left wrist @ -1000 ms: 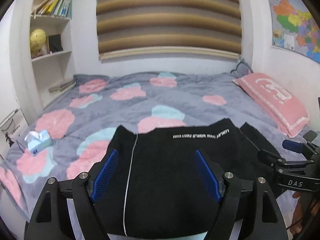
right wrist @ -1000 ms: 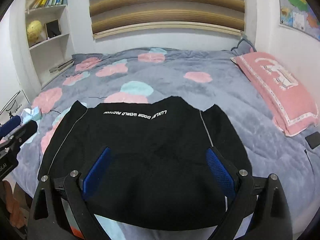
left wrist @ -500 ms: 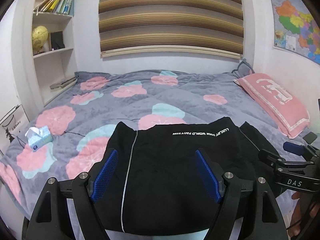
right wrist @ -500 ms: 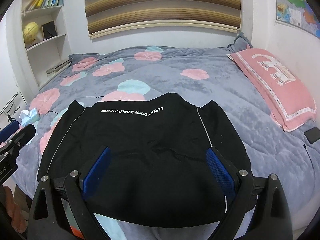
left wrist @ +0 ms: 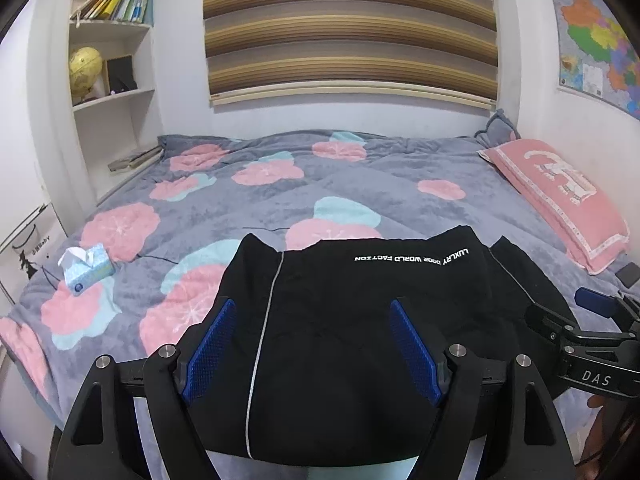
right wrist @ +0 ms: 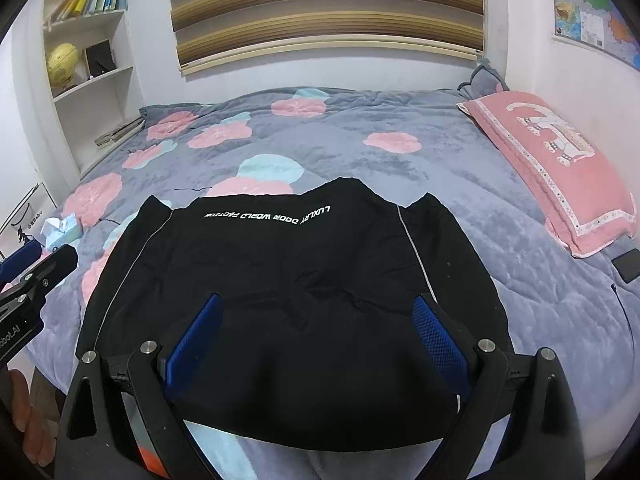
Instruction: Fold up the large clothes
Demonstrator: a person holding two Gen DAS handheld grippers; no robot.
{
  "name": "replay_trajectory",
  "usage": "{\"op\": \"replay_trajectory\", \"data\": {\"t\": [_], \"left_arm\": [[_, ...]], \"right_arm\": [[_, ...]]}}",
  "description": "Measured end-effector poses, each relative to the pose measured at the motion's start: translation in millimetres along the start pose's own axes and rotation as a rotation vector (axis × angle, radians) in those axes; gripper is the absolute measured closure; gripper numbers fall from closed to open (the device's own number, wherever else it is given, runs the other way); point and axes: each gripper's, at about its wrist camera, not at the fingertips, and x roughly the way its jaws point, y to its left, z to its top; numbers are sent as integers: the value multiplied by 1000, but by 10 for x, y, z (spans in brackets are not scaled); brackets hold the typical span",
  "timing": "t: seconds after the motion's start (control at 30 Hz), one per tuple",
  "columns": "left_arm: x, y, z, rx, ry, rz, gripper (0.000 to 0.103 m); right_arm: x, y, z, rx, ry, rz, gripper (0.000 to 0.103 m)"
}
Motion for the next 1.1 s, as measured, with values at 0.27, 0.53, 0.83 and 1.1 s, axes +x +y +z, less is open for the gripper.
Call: {"op": "replay_trajectory", "data": {"t": [0.27,0.53,0.83,1.1], "left_arm": [[29,-38,-39,4,20,1,23],[66,-22,-64,5,35,-1,23],[139,26,-71,-8,56,-9,23],[169,9,-88,-13,66,-7,23]], "right_arm": [[20,4,-22,10,9,-2,6],[33,24,-37,11,15,-2,6],[71,1,-41,10,25,4,6],[121,-7,-48,13,37,3,6]]}}
